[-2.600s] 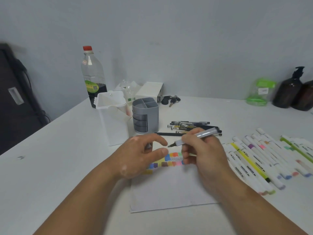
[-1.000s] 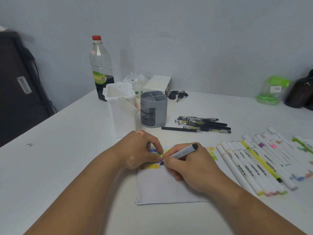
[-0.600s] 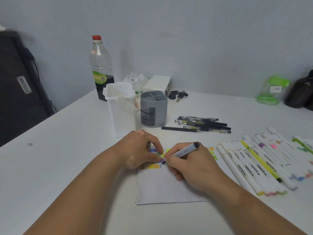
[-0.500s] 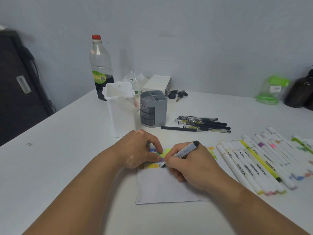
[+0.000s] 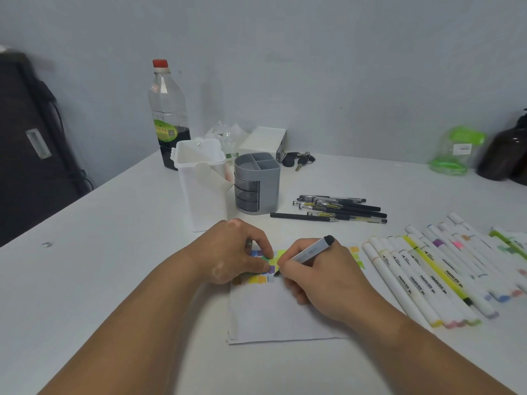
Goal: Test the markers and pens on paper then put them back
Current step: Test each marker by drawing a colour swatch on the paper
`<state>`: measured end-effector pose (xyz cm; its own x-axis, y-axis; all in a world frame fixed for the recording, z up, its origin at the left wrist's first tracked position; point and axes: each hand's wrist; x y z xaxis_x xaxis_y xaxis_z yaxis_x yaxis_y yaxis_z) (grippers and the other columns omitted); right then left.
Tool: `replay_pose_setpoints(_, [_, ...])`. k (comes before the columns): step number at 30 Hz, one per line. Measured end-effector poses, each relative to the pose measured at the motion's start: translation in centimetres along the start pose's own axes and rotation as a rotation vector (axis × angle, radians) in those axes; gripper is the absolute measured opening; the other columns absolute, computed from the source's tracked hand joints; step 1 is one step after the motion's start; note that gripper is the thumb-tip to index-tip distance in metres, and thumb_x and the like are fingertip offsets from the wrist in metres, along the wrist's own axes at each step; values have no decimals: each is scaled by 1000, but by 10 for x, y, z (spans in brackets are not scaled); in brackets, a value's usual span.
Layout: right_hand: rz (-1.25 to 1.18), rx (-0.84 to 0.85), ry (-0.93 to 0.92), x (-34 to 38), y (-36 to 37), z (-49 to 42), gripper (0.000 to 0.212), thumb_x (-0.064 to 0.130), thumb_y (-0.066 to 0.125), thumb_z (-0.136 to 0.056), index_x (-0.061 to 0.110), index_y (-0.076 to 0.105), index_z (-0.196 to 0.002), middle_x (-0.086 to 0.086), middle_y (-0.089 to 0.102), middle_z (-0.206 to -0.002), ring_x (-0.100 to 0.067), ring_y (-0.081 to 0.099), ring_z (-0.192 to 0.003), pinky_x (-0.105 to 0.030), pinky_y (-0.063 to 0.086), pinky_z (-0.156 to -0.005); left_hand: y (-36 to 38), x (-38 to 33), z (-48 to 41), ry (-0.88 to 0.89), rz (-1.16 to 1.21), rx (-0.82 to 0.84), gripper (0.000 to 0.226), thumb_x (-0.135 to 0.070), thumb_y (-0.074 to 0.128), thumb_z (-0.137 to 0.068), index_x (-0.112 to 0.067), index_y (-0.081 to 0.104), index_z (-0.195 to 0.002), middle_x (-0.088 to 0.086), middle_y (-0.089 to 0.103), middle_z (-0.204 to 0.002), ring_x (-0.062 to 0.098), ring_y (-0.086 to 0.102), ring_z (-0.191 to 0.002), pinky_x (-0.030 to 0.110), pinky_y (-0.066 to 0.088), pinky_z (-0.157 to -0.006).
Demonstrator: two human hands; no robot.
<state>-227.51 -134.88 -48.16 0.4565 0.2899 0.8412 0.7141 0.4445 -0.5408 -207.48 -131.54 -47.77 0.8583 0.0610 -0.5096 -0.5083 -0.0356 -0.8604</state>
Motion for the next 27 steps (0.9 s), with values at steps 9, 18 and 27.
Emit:
replay_pose_setpoints(9, [-24,29,-1,-1,0,0,13,30,64,-79,20,70,-72,-5,72,-63,-17,64,-52,-44,60,-60,1,1,-1,8,7,3,15,-50,80,-78,-42,74,-89,-8,60,-72,7,52,-64,17,42,-52])
replay_pose_setpoints(18, [-680,-156,10,-6,-27,-4,9,13,74,-74,14,66,-68,-9,63,-59,-16,54,-48,-25,43,-41,-2,-2,4,-9,653,-187,22,-29,48,-81,-40,65,-89,-10,46,-67,5,45,-61,18,45,-58])
replay_pose_setpoints(27, [-1003,-131,44,-15,-44,-7,33,-1,58,-90,21,73,-69,-11,63,-62,-16,55,-49,-25,46,-43,6,-22,13,67,889,-122,11,-13,48,-105,-20,47,-114,4,74,-103,18,37,-61,29,44,-58])
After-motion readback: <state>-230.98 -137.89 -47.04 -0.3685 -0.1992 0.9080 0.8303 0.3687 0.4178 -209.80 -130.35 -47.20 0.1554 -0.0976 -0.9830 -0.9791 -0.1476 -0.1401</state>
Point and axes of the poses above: each hand's wrist, its own z-axis away from the middle knuckle, its own y-axis out of the palm, x = y × z
